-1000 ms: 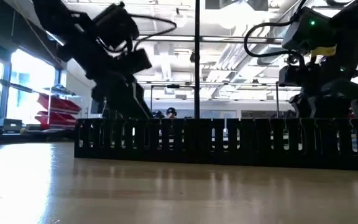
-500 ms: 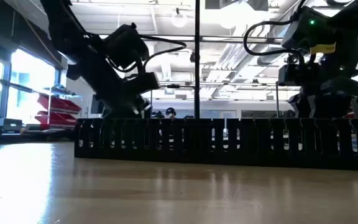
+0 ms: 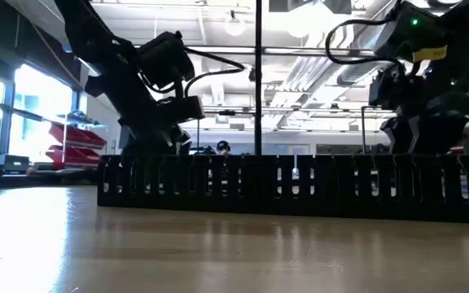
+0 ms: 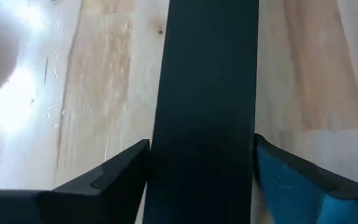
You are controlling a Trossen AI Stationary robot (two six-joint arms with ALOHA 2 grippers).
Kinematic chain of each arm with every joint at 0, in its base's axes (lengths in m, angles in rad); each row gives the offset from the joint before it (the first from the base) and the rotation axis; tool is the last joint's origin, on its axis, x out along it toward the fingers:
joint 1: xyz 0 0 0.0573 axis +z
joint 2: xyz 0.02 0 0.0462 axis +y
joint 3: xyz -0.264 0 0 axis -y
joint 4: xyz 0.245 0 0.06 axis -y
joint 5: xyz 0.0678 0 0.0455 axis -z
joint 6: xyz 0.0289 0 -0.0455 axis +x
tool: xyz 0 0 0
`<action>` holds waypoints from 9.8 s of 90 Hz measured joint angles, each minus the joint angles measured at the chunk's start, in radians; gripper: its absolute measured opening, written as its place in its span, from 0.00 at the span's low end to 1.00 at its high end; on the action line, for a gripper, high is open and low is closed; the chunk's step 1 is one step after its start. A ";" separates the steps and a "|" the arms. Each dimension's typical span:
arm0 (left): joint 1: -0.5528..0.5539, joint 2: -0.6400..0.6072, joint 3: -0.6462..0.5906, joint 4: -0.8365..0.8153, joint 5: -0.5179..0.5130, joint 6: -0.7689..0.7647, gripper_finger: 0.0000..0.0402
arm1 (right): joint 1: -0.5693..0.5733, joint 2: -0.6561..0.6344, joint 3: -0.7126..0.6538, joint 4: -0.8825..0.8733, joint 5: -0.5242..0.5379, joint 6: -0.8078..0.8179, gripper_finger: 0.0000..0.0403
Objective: Ziptie cables
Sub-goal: Close the black cable duct
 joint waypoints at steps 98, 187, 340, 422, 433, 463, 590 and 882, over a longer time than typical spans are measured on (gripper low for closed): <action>-0.090 -0.227 0.172 -0.395 -0.073 -0.054 0.47 | 0.105 -0.089 0.149 -0.045 -0.007 0.097 0.17; -0.243 -0.229 0.169 -0.307 -0.132 -0.255 0.47 | -0.068 0.533 0.158 0.386 0.035 -0.105 0.59; -0.274 0.042 0.170 0.500 -0.083 -0.165 0.60 | -0.008 0.162 -0.382 0.879 0.053 -0.077 0.63; 0.074 -0.035 -0.108 0.389 0.115 -0.006 0.62 | -0.010 0.163 -0.384 0.859 0.055 -0.013 0.66; 0.098 -0.005 -0.141 0.411 0.130 -0.003 0.62 | -0.010 0.164 -0.384 0.867 0.050 -0.009 0.65; 0.120 0.048 -0.154 0.414 0.124 0.004 0.62 | -0.010 0.163 -0.383 0.858 0.038 -0.010 0.65; -0.076 -0.039 -0.157 0.360 0.027 -0.227 0.63 | -0.009 0.119 -0.323 0.766 0.037 -0.044 0.65; -0.226 -0.194 -0.035 0.359 -0.093 -0.327 0.48 | -0.677 0.628 -0.078 0.982 -0.399 -0.481 0.63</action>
